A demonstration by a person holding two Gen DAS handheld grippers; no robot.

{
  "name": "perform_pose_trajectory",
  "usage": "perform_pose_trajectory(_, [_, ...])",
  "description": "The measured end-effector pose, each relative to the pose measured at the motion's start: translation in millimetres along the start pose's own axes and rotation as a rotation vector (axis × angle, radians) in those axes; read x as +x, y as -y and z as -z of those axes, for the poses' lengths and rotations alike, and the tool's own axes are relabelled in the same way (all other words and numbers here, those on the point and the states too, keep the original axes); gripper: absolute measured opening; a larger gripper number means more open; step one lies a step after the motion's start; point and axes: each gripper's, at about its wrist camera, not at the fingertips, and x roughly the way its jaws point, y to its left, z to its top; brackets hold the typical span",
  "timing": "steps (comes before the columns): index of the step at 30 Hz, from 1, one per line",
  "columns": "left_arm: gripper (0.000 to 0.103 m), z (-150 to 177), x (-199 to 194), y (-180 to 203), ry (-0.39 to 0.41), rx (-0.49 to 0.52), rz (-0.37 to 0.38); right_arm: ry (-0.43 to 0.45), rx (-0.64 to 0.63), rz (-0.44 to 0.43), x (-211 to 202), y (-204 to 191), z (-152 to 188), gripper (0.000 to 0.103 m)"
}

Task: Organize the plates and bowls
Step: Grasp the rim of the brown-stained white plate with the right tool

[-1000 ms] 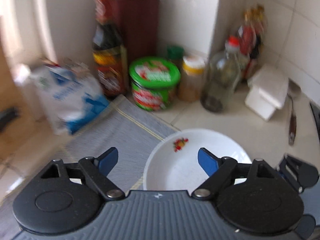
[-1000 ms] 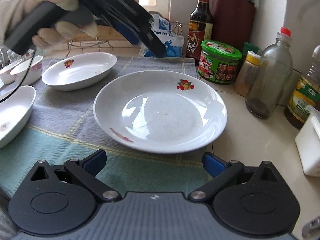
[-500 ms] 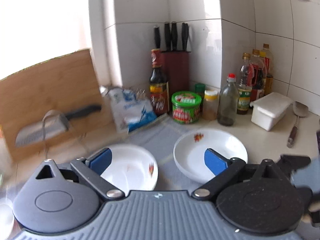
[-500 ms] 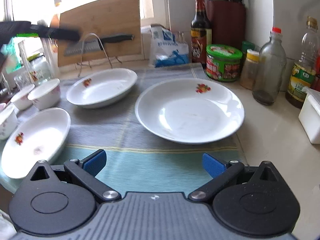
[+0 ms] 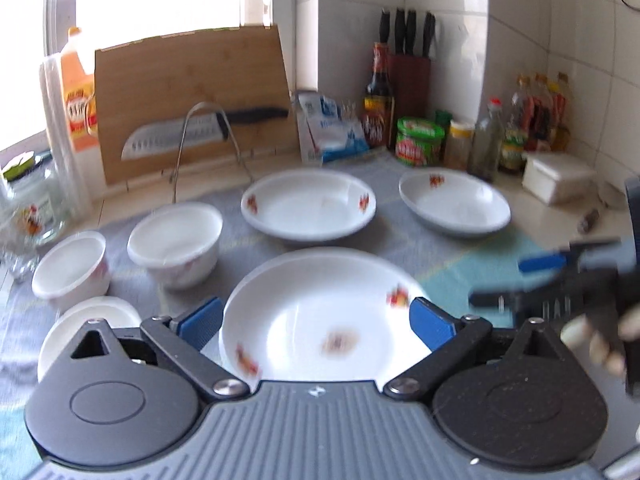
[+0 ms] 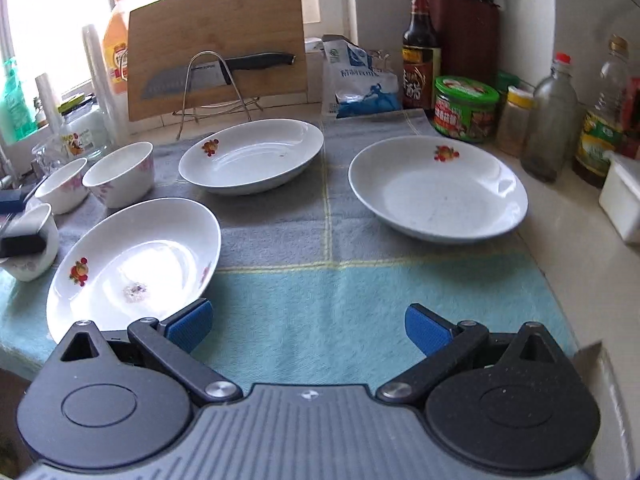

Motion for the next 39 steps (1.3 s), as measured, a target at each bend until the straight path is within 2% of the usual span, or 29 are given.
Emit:
perform_pose_trajectory(8, [0.099, 61.6, -3.5, -7.5, -0.08, 0.046, 0.012, 0.01, 0.058, -0.062, -2.6, -22.2, -7.0, 0.103])
perform_pose_trajectory(13, [0.099, 82.3, 14.9, -7.5, -0.059, 0.072, 0.035, 0.003, 0.078, -0.089, -2.1, -36.3, -7.2, 0.103])
perform_pose_trajectory(19, [0.099, 86.5, 36.1, -5.7, -0.05, 0.096, 0.062, -0.019, 0.043, -0.108, 0.3, -49.4, -4.8, 0.103])
perform_pose_trajectory(28, [0.103, 78.8, 52.1, -6.6, -0.036, 0.102, 0.125, -0.061, 0.0, -0.137, 18.5, -44.1, -17.0, 0.103])
perform_pose_trajectory(34, [0.103, 83.2, 53.5, -7.1, 0.015, 0.092, 0.124, -0.115, -0.103, -0.256, 42.5, -48.3, -39.0, 0.103])
perform_pose_trajectory(39, [0.102, 86.7, 51.2, -8.1, 0.037, 0.096, 0.137, -0.203, -0.184, -0.377, 75.1, -55.5, -57.3, 0.103])
